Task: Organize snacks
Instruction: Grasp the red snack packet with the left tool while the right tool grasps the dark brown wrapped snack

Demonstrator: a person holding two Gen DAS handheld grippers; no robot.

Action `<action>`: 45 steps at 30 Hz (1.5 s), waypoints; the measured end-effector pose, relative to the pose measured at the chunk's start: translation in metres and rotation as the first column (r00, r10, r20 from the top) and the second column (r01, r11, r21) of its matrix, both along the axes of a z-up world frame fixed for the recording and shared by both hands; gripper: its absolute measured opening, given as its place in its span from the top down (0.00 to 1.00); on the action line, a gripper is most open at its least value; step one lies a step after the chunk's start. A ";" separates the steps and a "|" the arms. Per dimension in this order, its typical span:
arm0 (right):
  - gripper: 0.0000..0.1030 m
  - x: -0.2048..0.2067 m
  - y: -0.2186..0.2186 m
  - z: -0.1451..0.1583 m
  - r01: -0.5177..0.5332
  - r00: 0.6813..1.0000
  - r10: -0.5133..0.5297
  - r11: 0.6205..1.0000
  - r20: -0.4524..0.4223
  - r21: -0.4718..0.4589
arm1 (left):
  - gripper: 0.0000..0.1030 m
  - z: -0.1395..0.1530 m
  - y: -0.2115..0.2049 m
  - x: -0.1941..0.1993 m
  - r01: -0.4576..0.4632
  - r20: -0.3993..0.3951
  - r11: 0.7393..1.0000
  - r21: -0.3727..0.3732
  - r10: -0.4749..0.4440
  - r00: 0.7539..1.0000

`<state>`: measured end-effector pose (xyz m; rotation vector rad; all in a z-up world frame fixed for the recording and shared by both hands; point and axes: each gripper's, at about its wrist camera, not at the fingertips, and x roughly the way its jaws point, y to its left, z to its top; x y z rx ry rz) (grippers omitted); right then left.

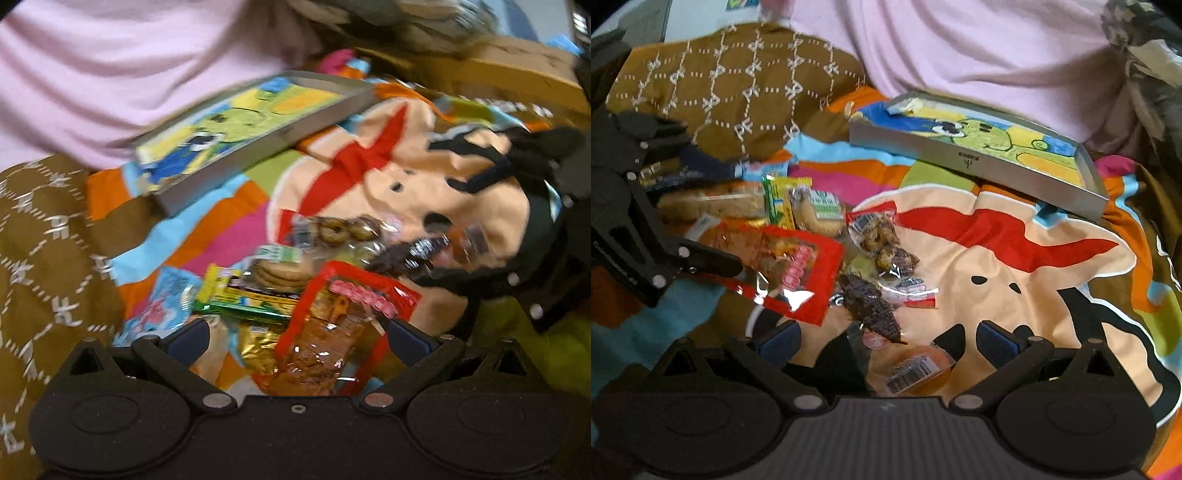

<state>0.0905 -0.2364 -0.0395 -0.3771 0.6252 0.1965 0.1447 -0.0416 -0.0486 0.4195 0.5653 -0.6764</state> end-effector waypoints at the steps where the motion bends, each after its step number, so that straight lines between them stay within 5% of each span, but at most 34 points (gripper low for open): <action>1: 0.00 0.002 0.000 -0.002 0.001 1.000 -0.001 1.000 -0.008 -0.006 | 0.01 -0.003 0.001 0.000 0.027 -0.009 1.000 0.009 -0.027 1.000; 9: 0.00 0.013 0.000 -0.012 -0.008 0.998 0.008 1.000 -0.057 -0.013 | 0.01 -0.019 0.000 0.012 0.183 -0.078 0.980 0.076 -0.177 0.981; 22: 0.04 0.045 0.006 -0.021 -0.140 0.982 0.129 0.988 -0.140 -0.070 | 0.11 -0.025 0.000 0.029 0.267 -0.164 0.962 0.060 -0.254 0.953; 33: 0.15 0.042 0.003 -0.020 -0.140 0.984 0.133 0.989 -0.121 -0.050 | 0.41 -0.018 0.006 0.039 0.201 -0.195 0.978 0.049 -0.188 0.963; 42: 0.16 0.052 0.012 -0.027 -0.080 0.991 0.069 0.993 -0.113 -0.089 | 0.48 -0.013 0.009 0.040 0.049 -0.244 0.999 -0.010 -0.050 0.968; 45: 0.27 0.053 0.010 -0.032 -0.052 0.989 0.047 0.998 -0.143 -0.031 | 0.50 -0.010 0.009 0.035 0.015 -0.264 0.999 -0.052 -0.029 0.964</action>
